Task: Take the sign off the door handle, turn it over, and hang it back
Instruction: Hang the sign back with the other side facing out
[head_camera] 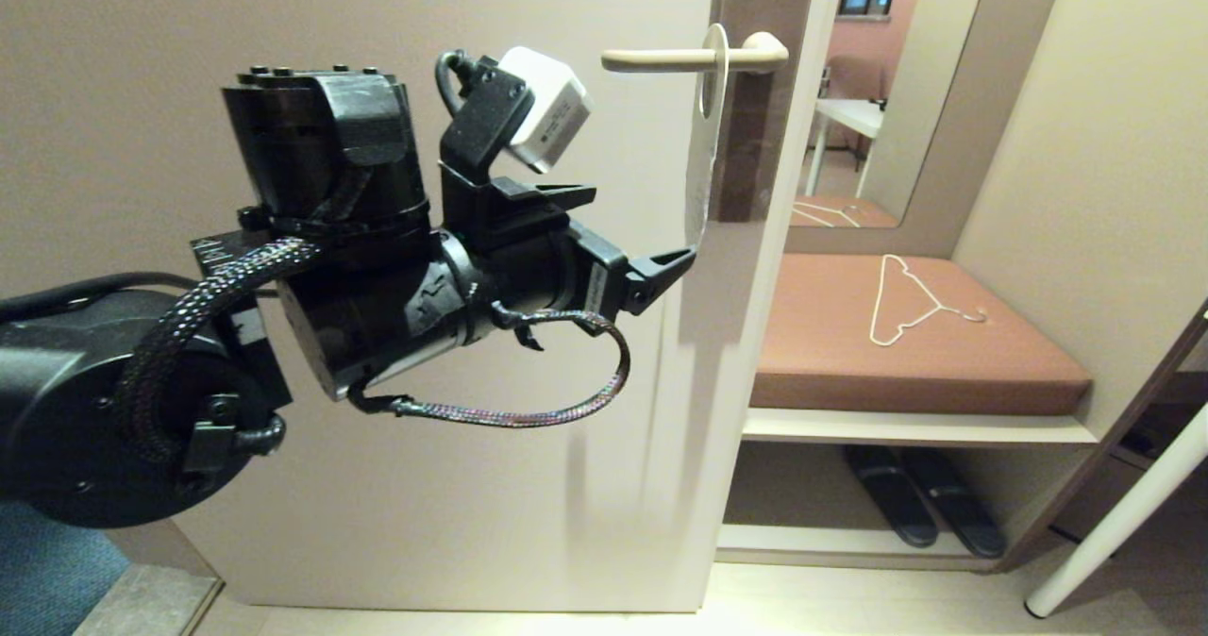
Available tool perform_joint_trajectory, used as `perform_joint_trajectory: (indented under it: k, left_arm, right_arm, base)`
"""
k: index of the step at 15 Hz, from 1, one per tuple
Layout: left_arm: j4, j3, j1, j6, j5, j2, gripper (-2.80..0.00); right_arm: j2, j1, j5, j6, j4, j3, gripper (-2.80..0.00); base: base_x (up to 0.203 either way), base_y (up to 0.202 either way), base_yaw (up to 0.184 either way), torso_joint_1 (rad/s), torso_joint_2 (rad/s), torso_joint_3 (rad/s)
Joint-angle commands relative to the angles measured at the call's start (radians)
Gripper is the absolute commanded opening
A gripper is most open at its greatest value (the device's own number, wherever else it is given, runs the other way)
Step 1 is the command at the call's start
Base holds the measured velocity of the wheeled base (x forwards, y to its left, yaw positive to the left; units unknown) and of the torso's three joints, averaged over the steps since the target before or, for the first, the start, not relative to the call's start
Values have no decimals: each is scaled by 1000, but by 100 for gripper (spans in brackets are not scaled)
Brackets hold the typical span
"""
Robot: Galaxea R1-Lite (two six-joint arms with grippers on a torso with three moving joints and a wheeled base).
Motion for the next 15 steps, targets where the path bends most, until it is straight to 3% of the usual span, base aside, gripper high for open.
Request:
perform_joint_trajectory:
  k: [1,4,5,6,11,15]
  left_arm:
    - [-5,48,7,-20,-1,-65,0]
    - [-5,76,8,-34,-1,-97,0]
    - [-5,76,12,-34,0,-95,-157]
    - [-7,75,13,-35,-1,-95,-280]
    - [-7,36,13,-34,-8,-59,-280]
    - [-7,-88,12,-32,-77,35,-280]
  right_arm:
    - [0,0,1,-1,1,-1,-280]
    - [0,0,1,-1,1,1,-280]
    - [0,0,1,-1,1,0,-280]
    - [0,0,1,-1,1,0,-280]
    - [0,0,1,-1,1,1,-280]
    - [0,0,1,-1,1,1,-280]
  base:
    - [0,0,0,0,0,0]
    - [0,0,0,0,0,0]
    - [0,0,0,0,0,0]
    - [0,0,0,0,0,0]
    - [0,0,0,0,0,0]
    - [0,0,0,0,0,0]
